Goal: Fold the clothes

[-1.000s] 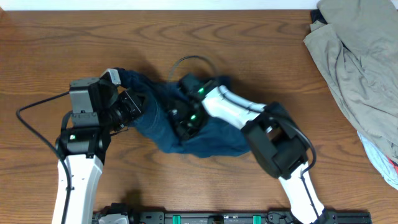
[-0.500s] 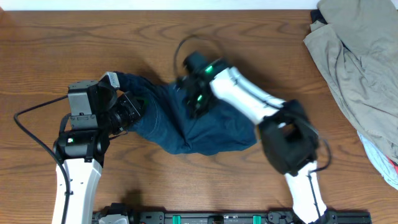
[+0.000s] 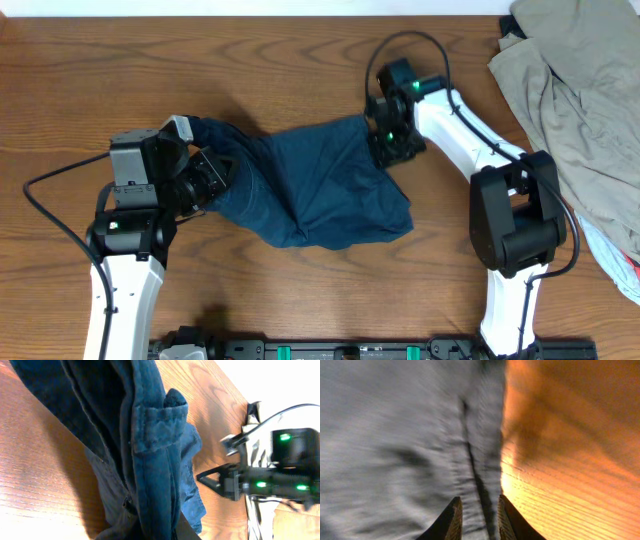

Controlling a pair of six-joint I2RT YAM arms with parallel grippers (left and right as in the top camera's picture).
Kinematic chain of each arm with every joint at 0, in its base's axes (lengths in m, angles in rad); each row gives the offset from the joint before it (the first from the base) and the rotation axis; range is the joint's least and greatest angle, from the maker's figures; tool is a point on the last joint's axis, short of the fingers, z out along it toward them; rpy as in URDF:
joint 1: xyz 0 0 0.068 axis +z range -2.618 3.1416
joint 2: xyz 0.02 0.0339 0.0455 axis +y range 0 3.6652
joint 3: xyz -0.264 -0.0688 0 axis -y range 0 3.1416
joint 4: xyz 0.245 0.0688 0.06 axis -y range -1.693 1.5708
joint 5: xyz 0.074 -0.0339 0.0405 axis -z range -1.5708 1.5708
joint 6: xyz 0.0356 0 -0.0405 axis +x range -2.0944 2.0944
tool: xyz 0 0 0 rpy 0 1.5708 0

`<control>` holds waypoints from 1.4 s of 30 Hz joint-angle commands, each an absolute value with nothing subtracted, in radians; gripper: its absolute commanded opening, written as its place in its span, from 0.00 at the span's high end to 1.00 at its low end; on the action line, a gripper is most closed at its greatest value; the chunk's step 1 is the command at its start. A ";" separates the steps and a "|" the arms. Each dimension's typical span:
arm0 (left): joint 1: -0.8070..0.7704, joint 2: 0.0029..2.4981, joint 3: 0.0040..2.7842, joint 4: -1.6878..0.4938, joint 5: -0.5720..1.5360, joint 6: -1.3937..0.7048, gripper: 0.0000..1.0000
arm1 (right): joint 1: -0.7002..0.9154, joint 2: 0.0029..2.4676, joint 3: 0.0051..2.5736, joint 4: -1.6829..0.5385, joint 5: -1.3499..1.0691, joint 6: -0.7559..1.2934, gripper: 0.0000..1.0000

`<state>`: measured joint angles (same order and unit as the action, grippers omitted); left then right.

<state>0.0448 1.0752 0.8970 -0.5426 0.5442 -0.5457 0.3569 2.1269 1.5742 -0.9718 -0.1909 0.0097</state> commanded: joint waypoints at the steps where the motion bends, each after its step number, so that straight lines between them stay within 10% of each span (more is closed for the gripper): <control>1: 0.014 1.070 0.939 -0.537 0.546 -0.537 0.94 | 0.359 2.132 1.483 -0.933 -0.196 -0.001 0.78; 19: -0.385 1.354 0.939 -0.194 0.557 -0.694 0.94 | 0.500 2.132 1.377 -0.921 -0.222 0.056 0.83; 24: -0.422 1.411 0.939 -0.166 0.558 -0.694 0.58 | 0.470 2.127 1.397 -0.986 -0.030 0.156 0.90; 32: -0.348 1.338 0.939 -0.151 0.561 -0.667 0.57 | 0.282 2.016 1.574 -1.156 0.300 0.277 0.88; 42: -0.285 1.360 0.938 -0.178 0.381 -0.583 0.57 | 0.165 1.867 1.702 -1.074 -0.416 0.036 0.83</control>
